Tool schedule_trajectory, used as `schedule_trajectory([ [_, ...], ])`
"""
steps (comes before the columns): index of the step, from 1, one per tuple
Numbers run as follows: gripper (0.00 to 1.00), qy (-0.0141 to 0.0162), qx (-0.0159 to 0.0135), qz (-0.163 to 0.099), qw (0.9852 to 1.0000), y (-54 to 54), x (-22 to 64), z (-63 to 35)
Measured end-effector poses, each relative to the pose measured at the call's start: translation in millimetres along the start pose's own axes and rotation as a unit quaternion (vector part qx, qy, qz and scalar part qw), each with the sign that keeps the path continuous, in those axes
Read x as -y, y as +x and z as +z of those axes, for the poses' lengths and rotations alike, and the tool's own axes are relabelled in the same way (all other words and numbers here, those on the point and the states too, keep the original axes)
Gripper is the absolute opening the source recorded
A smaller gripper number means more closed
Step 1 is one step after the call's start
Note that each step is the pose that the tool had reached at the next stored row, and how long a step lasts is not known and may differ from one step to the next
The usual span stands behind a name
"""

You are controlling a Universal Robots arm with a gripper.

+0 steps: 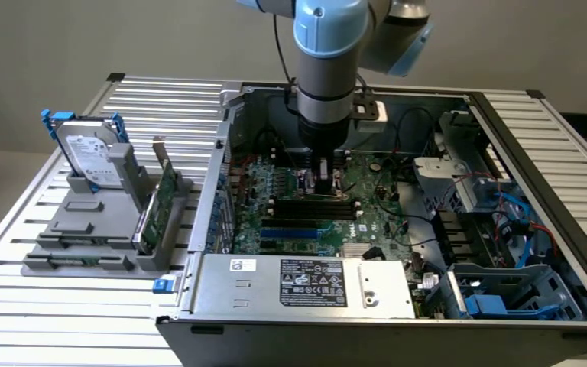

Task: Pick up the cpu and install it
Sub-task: 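Place the cpu into insertion slot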

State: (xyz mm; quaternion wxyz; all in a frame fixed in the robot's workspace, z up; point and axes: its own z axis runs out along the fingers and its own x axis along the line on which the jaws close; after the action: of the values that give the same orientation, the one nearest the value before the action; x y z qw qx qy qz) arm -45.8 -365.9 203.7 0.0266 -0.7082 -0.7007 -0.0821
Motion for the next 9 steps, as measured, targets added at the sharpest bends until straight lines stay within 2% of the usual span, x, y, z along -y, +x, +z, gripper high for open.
schedule_trajectory([
  [2,0.55,-0.0019,0.0016,0.000,1.0000,0.8,0.3,0.1],
  [6,0.55,-0.0081,0.0047,-0.002,1.0000,1.9,1.2,0.2],
  [9,0.55,-0.0094,0.0066,-0.002,0.9999,2.0,1.4,0.2],
])
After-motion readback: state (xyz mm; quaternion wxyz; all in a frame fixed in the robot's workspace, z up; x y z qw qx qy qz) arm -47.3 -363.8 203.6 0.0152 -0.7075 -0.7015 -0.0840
